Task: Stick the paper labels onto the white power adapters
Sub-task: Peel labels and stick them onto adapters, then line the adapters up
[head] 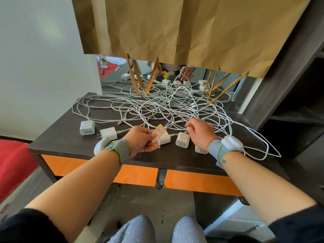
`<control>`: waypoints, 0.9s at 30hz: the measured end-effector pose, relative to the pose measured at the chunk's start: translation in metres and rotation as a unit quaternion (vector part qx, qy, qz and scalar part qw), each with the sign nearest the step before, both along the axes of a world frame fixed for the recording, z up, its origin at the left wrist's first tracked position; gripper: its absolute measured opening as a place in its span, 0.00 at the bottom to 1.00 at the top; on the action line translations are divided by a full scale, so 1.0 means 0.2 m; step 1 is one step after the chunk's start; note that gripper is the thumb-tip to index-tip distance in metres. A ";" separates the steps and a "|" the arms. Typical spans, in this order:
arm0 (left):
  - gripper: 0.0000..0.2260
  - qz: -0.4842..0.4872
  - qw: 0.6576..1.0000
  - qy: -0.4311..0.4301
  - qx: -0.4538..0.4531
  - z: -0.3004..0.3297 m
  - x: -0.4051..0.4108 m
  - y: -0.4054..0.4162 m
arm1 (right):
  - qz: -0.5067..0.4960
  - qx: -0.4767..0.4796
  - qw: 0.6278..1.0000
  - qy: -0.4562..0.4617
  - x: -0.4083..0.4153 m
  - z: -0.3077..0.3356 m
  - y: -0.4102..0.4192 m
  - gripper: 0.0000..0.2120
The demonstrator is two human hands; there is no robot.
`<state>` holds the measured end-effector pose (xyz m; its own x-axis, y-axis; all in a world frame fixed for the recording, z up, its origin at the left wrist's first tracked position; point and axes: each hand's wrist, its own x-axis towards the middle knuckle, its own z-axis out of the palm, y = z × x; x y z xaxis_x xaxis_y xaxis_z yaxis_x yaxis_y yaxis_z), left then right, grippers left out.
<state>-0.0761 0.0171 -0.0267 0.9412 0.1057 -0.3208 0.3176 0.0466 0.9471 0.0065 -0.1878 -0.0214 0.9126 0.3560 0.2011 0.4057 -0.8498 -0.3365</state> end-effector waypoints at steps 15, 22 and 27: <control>0.04 -0.044 0.999 -0.029 0.007 0.05 -0.07 -0.02 | 0.128 -0.040 0.990 -0.033 -0.22 0.10 0.15 0.14; 0.04 -0.064 0.996 -0.058 0.027 0.06 -0.09 -0.03 | 0.124 0.003 0.990 0.059 -0.24 0.11 0.16 0.13; 0.06 -0.068 0.991 -0.079 0.078 0.06 -0.09 -0.03 | 0.130 0.070 0.985 0.087 -0.24 0.12 0.17 0.10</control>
<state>-0.0934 0.0118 -0.0154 0.9875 0.0114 -0.1573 0.1573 -0.1382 0.9778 -0.0409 -0.1535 0.0018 0.8191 0.5624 0.1132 0.5293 -0.6649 -0.5269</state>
